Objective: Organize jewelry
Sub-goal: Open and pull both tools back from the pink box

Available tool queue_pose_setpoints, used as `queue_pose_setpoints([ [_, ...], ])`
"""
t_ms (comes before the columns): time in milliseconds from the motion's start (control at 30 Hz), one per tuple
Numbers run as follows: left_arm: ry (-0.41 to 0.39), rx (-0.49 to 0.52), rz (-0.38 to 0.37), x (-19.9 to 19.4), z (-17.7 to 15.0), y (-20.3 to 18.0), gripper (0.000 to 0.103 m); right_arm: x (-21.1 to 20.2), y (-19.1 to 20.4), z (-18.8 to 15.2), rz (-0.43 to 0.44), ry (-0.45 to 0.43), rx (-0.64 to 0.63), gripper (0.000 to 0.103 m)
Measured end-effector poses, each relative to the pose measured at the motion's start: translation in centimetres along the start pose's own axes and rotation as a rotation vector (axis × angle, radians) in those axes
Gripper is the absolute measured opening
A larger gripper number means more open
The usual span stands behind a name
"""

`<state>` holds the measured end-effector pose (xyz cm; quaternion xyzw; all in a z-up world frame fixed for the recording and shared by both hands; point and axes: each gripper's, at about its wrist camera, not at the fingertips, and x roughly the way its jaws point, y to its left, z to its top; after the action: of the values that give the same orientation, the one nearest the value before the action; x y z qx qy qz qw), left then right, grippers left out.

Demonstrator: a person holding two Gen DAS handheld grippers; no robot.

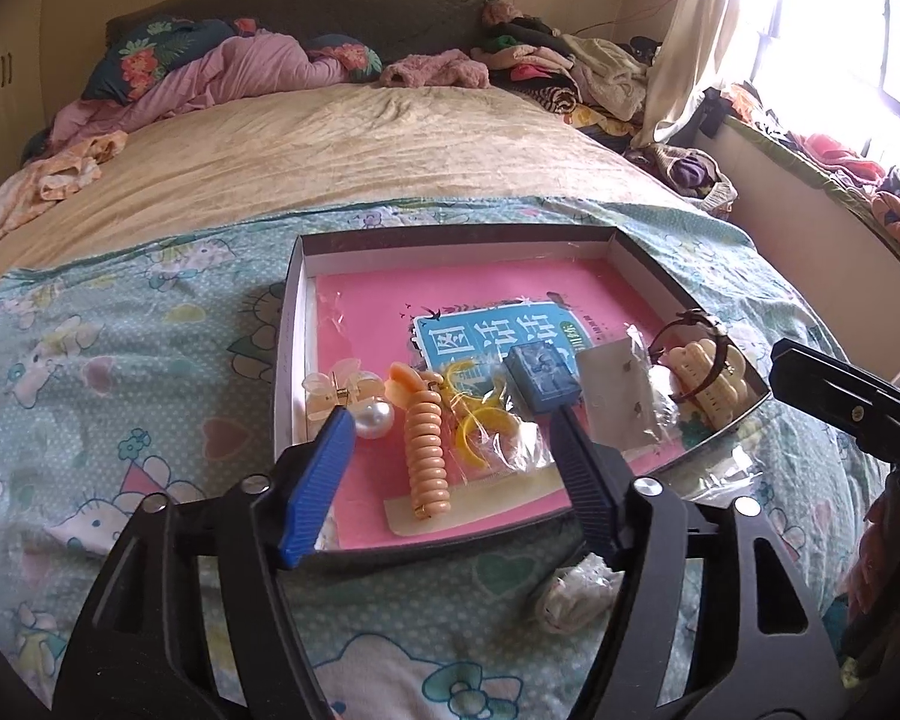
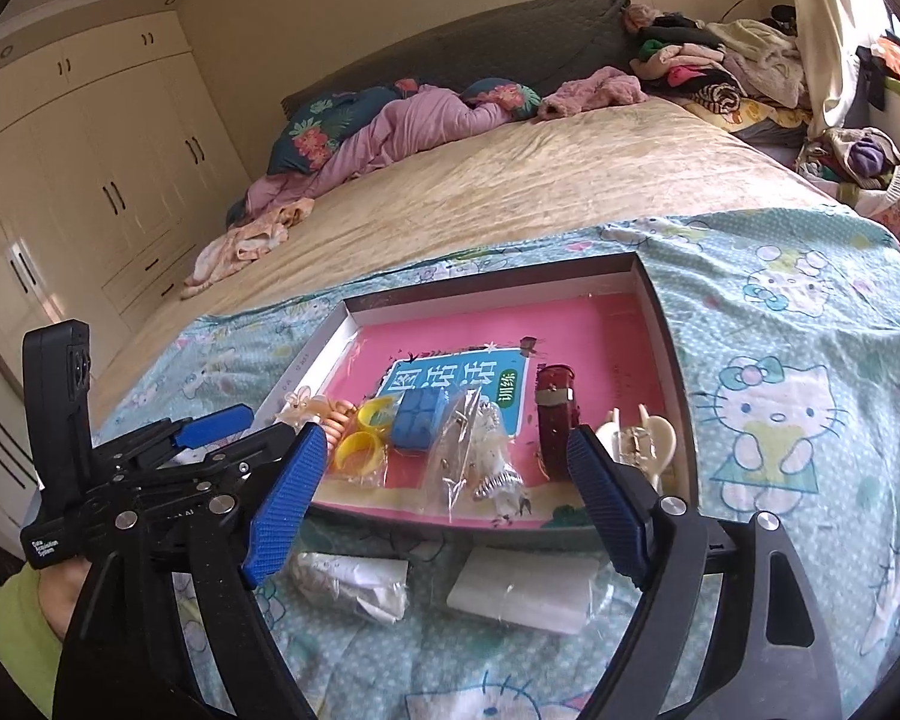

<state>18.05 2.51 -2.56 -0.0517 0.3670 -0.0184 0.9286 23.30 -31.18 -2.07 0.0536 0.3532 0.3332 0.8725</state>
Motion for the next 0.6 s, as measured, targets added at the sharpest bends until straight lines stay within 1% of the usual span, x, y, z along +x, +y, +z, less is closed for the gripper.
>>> queue_pose_setpoints([
  [67,-0.010,0.001,-0.001,-0.6,0.0,-0.2,0.067,-0.8,0.0,-0.1,-0.007,-0.009,0.000,0.091],
  [133,-0.020,0.004,0.001,-1.3,0.0,-0.4,0.073,-1.5,0.0,-0.2,-0.008,-0.018,-0.004,0.091],
  [200,-0.025,0.005,0.002,-1.8,-0.1,-0.5,0.082,-2.1,0.1,-0.2,-0.009,-0.022,-0.007,0.092],
  [300,-0.031,0.004,-0.002,-2.7,-0.3,-0.8,0.085,-3.1,0.2,-0.3,-0.012,-0.033,-0.013,0.092],
  [600,-0.042,0.025,-0.005,-4.6,-1.2,-1.5,0.086,-5.7,0.9,-1.1,-0.013,-0.047,-0.038,0.092],
])
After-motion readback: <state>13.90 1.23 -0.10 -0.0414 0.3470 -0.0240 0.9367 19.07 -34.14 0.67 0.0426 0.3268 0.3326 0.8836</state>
